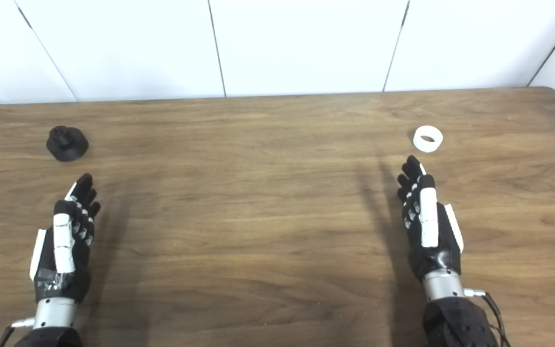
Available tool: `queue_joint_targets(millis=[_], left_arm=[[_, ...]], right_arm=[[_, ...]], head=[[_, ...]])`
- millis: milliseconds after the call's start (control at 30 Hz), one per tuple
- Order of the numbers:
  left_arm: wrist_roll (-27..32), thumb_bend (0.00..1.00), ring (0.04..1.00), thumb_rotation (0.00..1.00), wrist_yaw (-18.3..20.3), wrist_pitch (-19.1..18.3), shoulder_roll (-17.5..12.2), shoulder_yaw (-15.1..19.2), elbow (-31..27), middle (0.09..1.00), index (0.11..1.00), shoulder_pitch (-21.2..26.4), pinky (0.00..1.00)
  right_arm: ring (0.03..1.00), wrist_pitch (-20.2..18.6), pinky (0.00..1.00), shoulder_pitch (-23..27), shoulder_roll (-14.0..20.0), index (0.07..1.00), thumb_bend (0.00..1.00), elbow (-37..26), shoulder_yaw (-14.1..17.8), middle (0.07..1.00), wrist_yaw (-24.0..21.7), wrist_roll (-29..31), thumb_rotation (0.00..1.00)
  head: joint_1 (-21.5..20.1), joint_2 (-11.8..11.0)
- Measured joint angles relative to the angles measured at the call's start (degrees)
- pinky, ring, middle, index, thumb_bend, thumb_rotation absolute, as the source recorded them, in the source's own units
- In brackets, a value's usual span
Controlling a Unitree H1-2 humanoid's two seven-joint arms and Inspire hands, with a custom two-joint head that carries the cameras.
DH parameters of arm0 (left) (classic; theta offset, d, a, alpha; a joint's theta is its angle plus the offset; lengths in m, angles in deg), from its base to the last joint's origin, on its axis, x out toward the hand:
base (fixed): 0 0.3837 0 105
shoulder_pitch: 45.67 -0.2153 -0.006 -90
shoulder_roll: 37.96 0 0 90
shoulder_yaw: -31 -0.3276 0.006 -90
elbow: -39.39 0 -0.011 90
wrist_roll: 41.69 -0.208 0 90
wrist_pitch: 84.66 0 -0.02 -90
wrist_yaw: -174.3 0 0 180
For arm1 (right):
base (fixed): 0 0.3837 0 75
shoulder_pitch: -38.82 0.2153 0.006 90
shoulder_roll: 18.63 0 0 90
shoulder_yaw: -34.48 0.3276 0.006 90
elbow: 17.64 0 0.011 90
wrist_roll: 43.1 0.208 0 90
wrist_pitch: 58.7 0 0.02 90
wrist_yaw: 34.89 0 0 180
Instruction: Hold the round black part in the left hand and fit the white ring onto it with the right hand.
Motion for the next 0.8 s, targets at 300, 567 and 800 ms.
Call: queue_joint_targets(millis=[300,567,800], left_arm=[[-0.5,0.59,1.000,0.96,-0.2,-0.2,0.1,-0.7,-1.0,0.991,0.949,0.0,1.00],[-0.7,0.59,1.000,0.96,-0.4,-0.3,0.1,-0.7,-1.1,0.989,0.946,0.0,1.00],[-0.7,0.58,1.000,0.97,-0.4,-0.4,0.1,-0.7,-1.1,0.994,0.953,0.0,1.00]], right_arm=[[0.985,0.0,1.00,0.0,0.4,0.980,0.41,0.0,0.3,0.983,-0.3,0.8,1.00],[0.975,0.0,1.00,0.0,0.9,0.970,0.41,0.1,0.2,0.972,-0.7,0.6,1.00],[0.974,0.0,1.00,0.0,0.8,0.967,0.41,0.1,0.2,0.972,-0.6,0.7,1.00]], head=[[0.8,0.2],[0.5,0.0],[0.4,-0.2]])
